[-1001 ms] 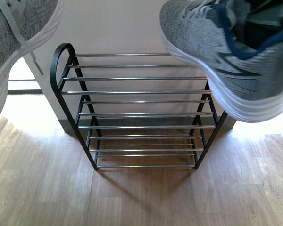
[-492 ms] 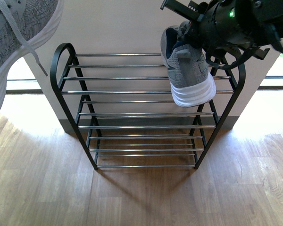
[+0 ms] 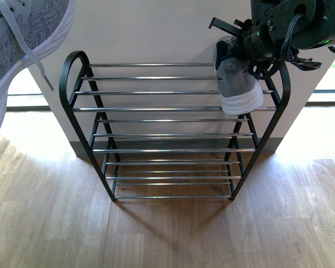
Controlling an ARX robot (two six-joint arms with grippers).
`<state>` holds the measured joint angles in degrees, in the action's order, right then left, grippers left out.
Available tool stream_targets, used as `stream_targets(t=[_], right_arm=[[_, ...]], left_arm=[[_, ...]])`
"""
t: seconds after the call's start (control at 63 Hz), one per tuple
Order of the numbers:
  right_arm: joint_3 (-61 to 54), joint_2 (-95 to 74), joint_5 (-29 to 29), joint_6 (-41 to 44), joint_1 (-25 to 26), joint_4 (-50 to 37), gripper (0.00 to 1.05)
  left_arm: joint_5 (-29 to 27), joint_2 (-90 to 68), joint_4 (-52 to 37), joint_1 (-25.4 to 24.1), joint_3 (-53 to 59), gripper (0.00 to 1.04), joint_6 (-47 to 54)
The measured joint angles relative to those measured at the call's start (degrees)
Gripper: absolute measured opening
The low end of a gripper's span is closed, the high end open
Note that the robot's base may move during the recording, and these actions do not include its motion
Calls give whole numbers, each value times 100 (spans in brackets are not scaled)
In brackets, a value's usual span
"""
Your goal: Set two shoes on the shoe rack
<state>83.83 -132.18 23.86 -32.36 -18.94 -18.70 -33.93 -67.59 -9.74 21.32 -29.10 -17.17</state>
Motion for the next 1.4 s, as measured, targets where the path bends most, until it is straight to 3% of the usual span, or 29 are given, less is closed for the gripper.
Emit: stream_targets(t=[0.318, 0.572, 0.762, 0.905, 1.017, 1.128, 1.318, 1.398], right_arm=[[942, -699, 70, 531, 122, 234, 2], [1117, -721, -278, 660, 234, -74, 41], [70, 162, -741, 654, 260, -684, 70], [-1561, 1626, -1513, 682, 339, -1388, 97], [-3191, 3161, -2509, 846, 649, -1506, 96], [-4782, 4937, -3985, 1161, 1241, -1091, 96], [-5834, 6778, -5936, 1729, 2258, -293, 96], [-6039, 7173, -6439, 1895, 2677, -118, 96]], left_arm=[[9, 0, 0, 0, 0, 2, 0], [-13, 0, 0, 0, 0, 2, 0], [4, 0, 0, 0, 0, 2, 0], [2, 0, 0, 0, 0, 2, 0], [2, 0, 0, 0, 0, 2, 0], [4, 0, 0, 0, 0, 2, 0], [13, 0, 0, 0, 0, 2, 0], [2, 0, 0, 0, 0, 2, 0]])
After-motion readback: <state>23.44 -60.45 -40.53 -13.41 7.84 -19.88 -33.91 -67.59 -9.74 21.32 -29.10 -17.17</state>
